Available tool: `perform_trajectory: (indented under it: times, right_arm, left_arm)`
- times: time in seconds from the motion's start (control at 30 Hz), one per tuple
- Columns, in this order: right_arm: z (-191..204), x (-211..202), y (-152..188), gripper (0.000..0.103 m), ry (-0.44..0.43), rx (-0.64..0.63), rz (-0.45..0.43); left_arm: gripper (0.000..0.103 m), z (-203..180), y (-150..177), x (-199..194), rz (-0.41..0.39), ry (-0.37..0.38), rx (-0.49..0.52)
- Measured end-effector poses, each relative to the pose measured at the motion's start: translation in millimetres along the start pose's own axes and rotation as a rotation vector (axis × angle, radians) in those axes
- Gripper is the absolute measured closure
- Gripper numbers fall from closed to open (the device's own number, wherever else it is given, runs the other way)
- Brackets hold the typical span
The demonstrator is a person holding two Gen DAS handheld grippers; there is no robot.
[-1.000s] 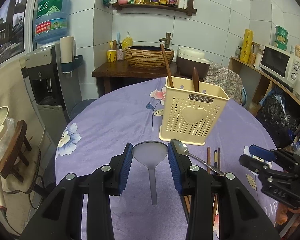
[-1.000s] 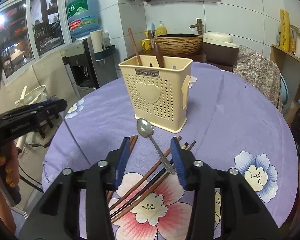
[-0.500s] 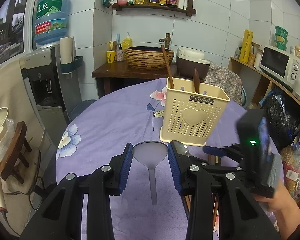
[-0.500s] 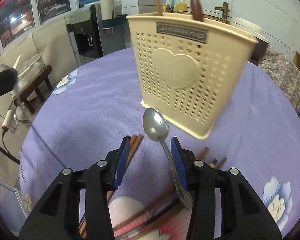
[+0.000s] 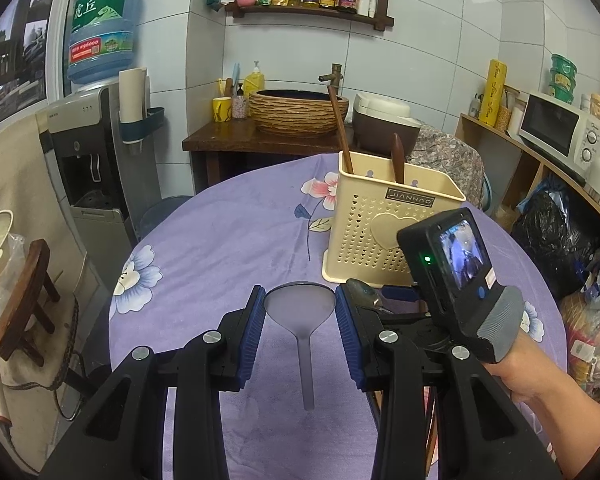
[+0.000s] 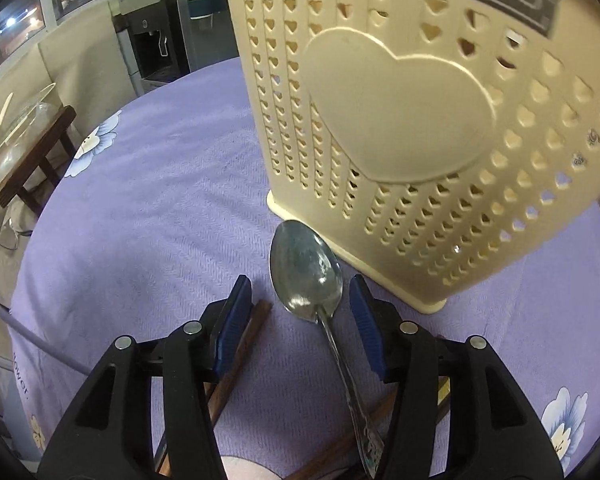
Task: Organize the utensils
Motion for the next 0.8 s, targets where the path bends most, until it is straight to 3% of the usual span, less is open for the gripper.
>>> perform_trajectory:
  times: [0.43, 0.57, 0.8]
  right_arm:
    - [9, 7, -11, 0.062, 0.039, 0.008, 0.017]
    - [6, -16, -7, 0.062, -0.029, 0.043, -0.038]
    - [-10, -98, 21, 0.062, -0.185, 0.117, -0.217]
  left_arm:
    - [0.067, 0, 1, 3, 0.007, 0.001, 0.005]
    - [0.067, 0, 1, 3, 0.007, 0.0, 0.007]
    - [0.067, 3, 1, 2, 0.004, 0.005, -0.007]
Point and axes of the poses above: each gripper's, at about its wrist camera, not at the fingertips, and x roughly the way its jaws point, z to its left, y to its underside, the point moved 5 cm from there along x, roughly the way its jaws point, and after that the axes turned 15 degrees about z, right-handed, at the moved point
